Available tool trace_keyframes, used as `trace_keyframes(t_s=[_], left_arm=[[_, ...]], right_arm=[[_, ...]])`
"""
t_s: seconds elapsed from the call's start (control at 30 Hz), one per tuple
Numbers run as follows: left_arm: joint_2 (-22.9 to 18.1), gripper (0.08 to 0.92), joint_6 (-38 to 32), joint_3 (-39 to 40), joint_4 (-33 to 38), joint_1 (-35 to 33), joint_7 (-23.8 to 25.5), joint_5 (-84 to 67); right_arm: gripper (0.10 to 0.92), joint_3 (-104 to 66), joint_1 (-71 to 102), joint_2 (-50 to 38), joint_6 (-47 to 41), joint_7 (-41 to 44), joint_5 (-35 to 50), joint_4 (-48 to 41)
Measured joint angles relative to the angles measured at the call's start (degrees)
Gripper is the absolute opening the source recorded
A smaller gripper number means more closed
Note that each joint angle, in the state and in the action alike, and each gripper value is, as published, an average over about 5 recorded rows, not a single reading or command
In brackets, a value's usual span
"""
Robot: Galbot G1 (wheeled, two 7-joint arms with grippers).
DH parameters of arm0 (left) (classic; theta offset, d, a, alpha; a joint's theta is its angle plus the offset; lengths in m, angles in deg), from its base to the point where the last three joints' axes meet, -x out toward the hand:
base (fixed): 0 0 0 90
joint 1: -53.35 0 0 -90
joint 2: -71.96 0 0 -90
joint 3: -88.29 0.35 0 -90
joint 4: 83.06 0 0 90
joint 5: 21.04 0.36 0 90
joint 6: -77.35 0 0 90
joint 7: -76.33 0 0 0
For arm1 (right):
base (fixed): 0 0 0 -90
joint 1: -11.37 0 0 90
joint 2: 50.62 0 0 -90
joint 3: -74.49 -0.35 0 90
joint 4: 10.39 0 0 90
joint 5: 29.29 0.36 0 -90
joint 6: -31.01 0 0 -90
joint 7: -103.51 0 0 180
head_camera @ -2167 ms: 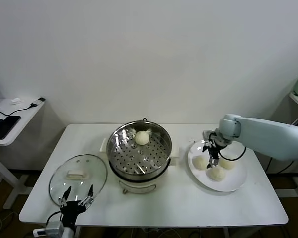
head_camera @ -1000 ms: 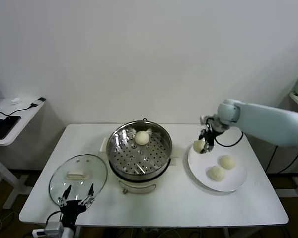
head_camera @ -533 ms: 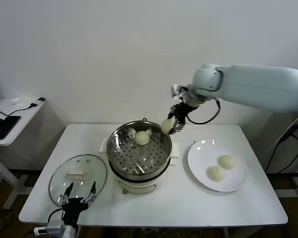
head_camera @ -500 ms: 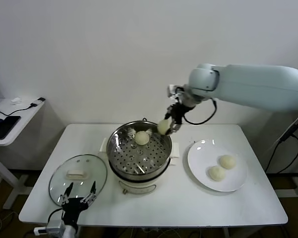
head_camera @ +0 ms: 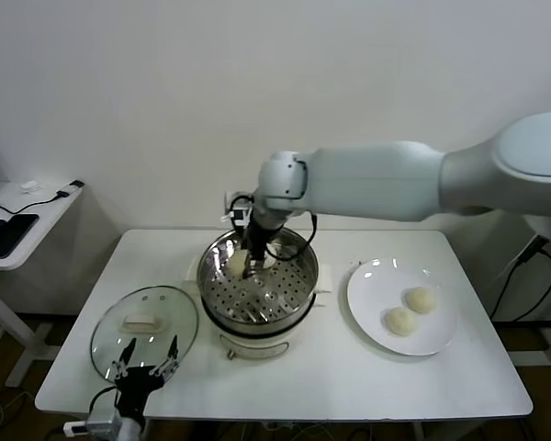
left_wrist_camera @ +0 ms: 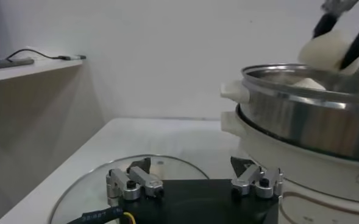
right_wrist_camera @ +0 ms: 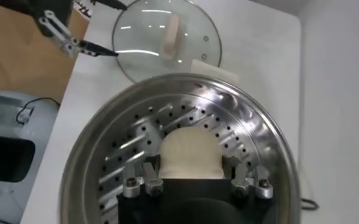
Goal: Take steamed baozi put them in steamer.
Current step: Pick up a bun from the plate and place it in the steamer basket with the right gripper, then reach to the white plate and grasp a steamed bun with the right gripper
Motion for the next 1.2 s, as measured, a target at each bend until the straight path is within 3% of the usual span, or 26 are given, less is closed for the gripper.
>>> trace_keyframes(t_s=[0.6,0.87,1.2], left_arm=[[0.3,0.823,0.1,0.3,-0.5,0.5,0.0,0.0],[0.3,0.823,0.1,0.2,-0.3,0.4,0.0,0.0],[0.0,0.823,0.4,0.2,0.7,-0.2,0.2,0.1]], right_arm=[[0.671,-1.1,7.5,6.2,-1.3,-2.5,-2.9,-8.5],[0.815,-0.7,7.0,5.8,-0.2,-1.0,-3.6,-8.6],[0.823,0.4,0.5,-1.4,5.3,5.6,-6.3,-4.5]])
